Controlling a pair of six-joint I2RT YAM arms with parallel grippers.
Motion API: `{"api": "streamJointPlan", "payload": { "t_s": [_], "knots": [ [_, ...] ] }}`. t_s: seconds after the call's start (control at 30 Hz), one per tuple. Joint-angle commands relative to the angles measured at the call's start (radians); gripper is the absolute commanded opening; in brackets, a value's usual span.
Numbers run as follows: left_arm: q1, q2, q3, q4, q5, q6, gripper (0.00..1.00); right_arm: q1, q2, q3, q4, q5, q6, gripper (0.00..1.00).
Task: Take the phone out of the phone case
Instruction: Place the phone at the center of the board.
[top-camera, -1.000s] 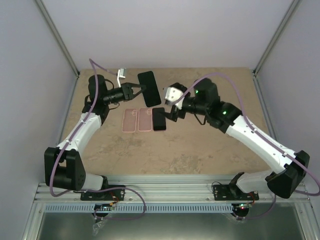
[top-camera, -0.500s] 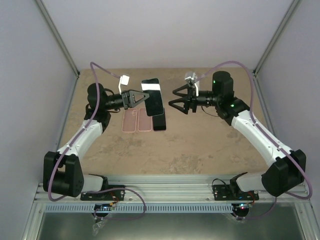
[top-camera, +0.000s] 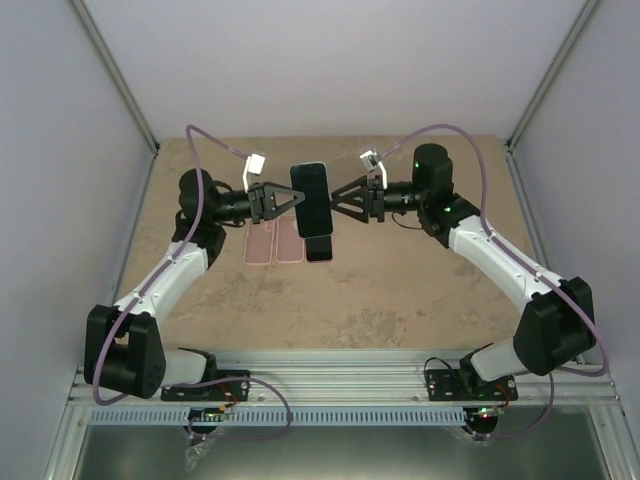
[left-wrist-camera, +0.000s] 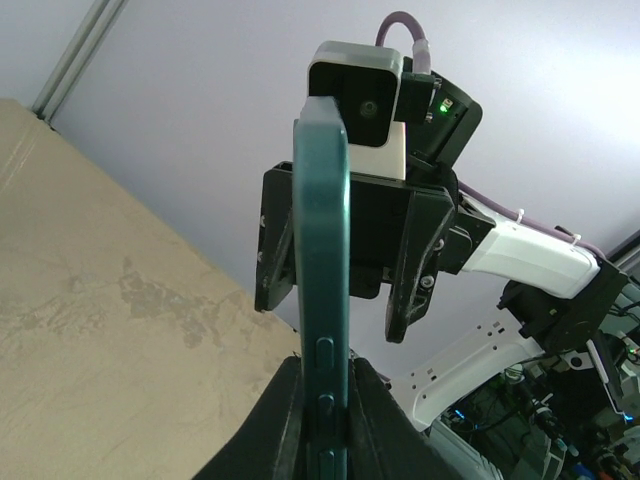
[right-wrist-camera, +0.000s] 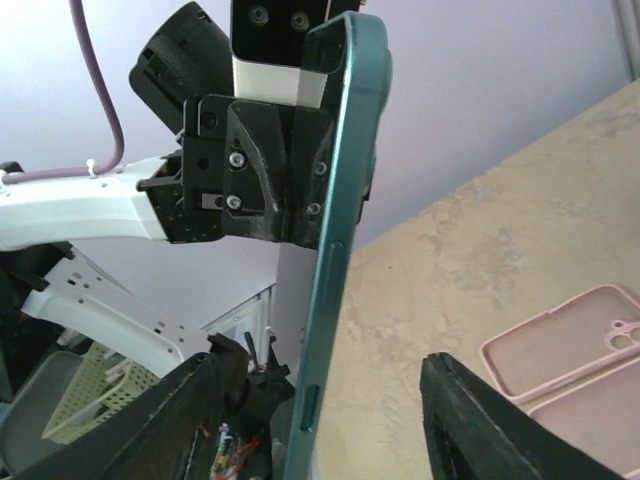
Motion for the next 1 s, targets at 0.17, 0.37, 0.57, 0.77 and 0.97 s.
{"api": "streamJointPlan", "payload": {
  "t_s": [0.17, 0.37, 0.57, 0.77, 0.97],
  "knots": [
    [-0.033, -0.026, 0.008, -0.037, 0.007, 0.101, 0.00, 0.035, 0.035, 0.017, 0.044, -0.025, 0.052, 0.30],
    [-0.033, -0.016, 0.035, -0.178, -0.029, 0.209, 0.00, 0.028, 0.036, 0.000, 0.067, -0.022, 0.091, 0.03],
    [-0.033, 0.005, 0.077, -0.306, -0.102, 0.278, 0.46, 0.001, 0.034, -0.049, 0.149, -0.038, 0.178, 0.01],
    [-0.031, 0.013, 0.148, -0.507, -0.244, 0.410, 0.99, -0.047, 0.029, -0.112, 0.154, -0.003, 0.200, 0.00],
    [-0.028, 0.022, 0.181, -0.606, -0.341, 0.473, 0.99, -0.119, 0.086, -0.159, 0.096, 0.041, 0.163, 0.01]
  ]
}}
